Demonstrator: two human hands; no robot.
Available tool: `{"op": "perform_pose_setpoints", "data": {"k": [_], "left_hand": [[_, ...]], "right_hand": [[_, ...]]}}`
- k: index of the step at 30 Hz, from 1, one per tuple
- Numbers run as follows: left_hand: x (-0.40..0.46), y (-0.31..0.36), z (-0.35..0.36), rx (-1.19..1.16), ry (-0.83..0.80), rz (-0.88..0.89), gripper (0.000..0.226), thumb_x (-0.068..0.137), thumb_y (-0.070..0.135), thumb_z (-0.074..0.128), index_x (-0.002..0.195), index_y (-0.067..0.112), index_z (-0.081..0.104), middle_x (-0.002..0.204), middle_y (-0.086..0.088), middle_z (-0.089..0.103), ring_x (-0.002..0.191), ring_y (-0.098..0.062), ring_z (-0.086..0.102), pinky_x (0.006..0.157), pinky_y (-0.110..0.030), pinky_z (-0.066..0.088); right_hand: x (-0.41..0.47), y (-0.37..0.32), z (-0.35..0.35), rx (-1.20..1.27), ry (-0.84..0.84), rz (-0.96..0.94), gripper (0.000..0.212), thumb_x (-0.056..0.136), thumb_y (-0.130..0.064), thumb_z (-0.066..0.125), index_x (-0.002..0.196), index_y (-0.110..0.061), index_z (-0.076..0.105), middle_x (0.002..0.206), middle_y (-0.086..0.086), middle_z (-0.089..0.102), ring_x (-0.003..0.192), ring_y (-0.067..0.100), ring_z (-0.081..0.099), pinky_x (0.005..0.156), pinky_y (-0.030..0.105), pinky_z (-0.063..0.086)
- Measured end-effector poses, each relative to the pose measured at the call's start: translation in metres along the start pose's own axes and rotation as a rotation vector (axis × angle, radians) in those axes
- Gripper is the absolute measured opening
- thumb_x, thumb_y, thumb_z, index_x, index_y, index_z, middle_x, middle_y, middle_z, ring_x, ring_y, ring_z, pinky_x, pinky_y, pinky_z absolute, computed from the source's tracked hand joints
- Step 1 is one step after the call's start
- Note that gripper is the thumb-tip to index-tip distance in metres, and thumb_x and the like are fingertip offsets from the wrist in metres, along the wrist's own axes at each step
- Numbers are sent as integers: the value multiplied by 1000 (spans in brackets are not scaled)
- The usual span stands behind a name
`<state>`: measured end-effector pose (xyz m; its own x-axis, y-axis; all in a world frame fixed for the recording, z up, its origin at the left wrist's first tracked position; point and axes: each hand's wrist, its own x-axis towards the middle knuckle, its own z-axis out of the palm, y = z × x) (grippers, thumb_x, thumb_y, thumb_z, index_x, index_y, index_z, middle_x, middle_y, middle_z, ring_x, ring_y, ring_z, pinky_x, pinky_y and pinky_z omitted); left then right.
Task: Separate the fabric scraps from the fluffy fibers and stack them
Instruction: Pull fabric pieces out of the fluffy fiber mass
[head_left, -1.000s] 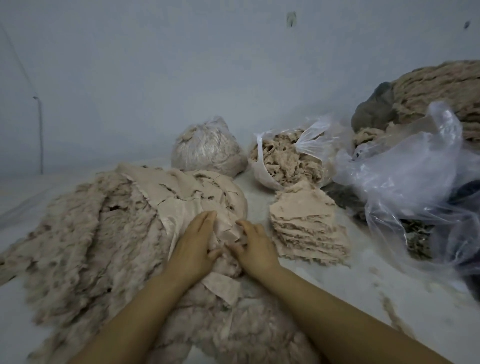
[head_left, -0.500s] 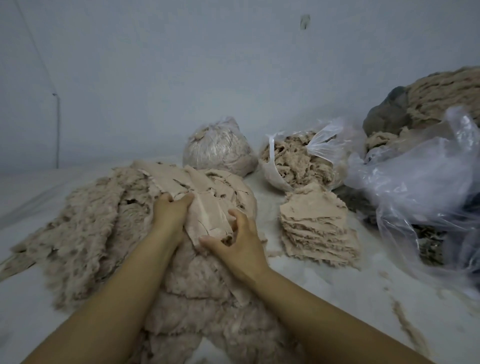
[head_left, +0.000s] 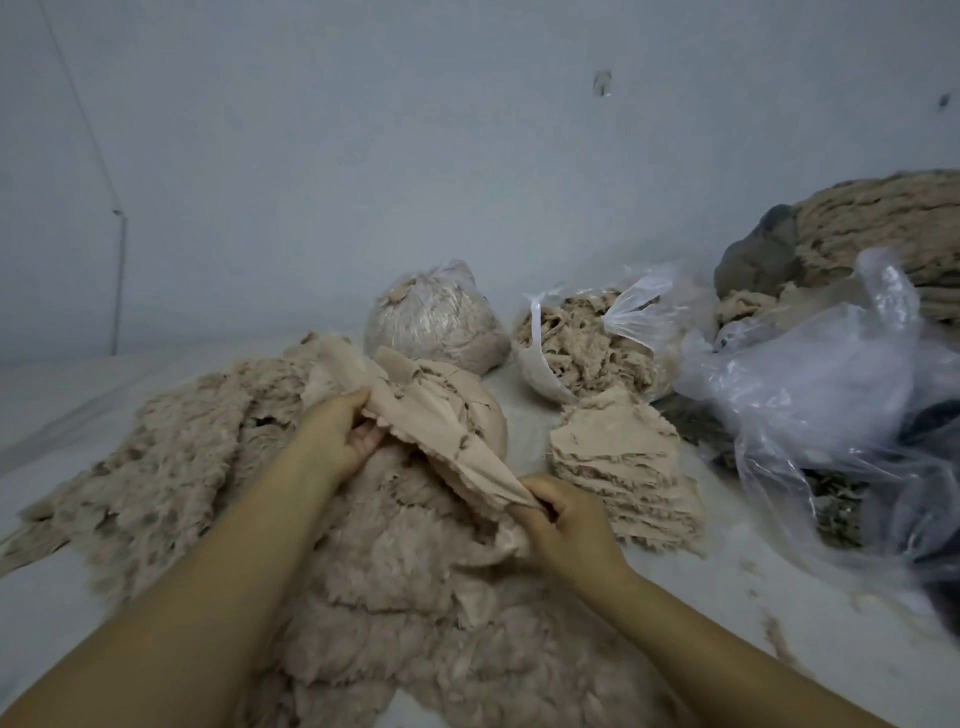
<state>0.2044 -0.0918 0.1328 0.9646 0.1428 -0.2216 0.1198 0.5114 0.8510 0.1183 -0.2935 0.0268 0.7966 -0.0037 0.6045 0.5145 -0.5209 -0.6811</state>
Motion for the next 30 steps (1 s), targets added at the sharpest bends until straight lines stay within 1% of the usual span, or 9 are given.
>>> {"op": "perform_pose_setpoints", "data": {"k": [3,5,9,12,18,21,23,26,30], "left_hand": [[-16,8,5,-13,-113,123,15,98,8,45,87,10,54,77,-7,66,61,-16,67,47,-26,56],[-31,7,2,10,-161,190,15,99,9,43,92,12,56,86,-6,67,72,-17,67,53,-30,58],[-41,-12,-42,106,91,297,22,100,6,39,113,5,56,102,-11,64,87,-26,62,74,-40,53],[-36,-21,-82,581,459,504,11,100,14,36,104,10,45,95,-9,48,85,-22,46,68,-33,38],[-41,-27,-101,1185,382,868,27,96,12,46,120,0,47,109,-17,52,95,-31,50,75,-38,38],[-51,-30,-80,1441,190,1200,24,84,-10,57,107,-8,61,110,-28,56,102,-44,52,87,-47,42],[-52,-32,-62,1543,-94,1232,32,79,-16,56,109,-7,63,119,-25,58,114,-41,53,99,-41,38],[-46,-41,-29,1653,-490,1066,46,86,-5,56,131,7,54,142,-7,47,134,-21,40,109,-20,21],[-34,-68,-5,1713,-691,703,42,97,14,45,138,24,47,123,1,60,112,-15,54,87,-16,34]], "right_hand": [[-8,8,-24,-29,31,28,30,86,-9,69,73,-34,61,61,-19,56,65,-4,53,55,11,33],[-13,10,-38,-50,63,45,22,84,-8,71,82,-30,67,71,-13,62,69,3,56,57,13,37],[-37,11,-51,-102,-107,-94,13,81,-7,73,88,-18,74,78,-14,63,74,-5,55,63,8,39],[-60,16,-48,-112,-351,-84,10,89,-18,66,95,-20,74,85,-13,60,78,-8,53,71,6,39],[-78,17,-48,-157,-566,-37,18,93,-32,61,103,-22,71,95,-8,63,90,3,55,83,16,43],[-75,9,-43,-199,-518,130,23,92,-40,59,75,-29,68,74,-15,64,73,0,57,65,16,42],[-62,4,-30,-126,-383,332,31,93,-41,57,65,-29,60,61,-18,61,59,-3,55,54,11,37],[-30,0,-4,226,-209,766,34,92,-42,58,78,-11,63,58,-2,61,46,10,56,47,22,45],[-5,-2,20,656,-30,1056,27,87,-27,71,88,-3,57,56,6,57,35,11,51,35,18,43]]}}
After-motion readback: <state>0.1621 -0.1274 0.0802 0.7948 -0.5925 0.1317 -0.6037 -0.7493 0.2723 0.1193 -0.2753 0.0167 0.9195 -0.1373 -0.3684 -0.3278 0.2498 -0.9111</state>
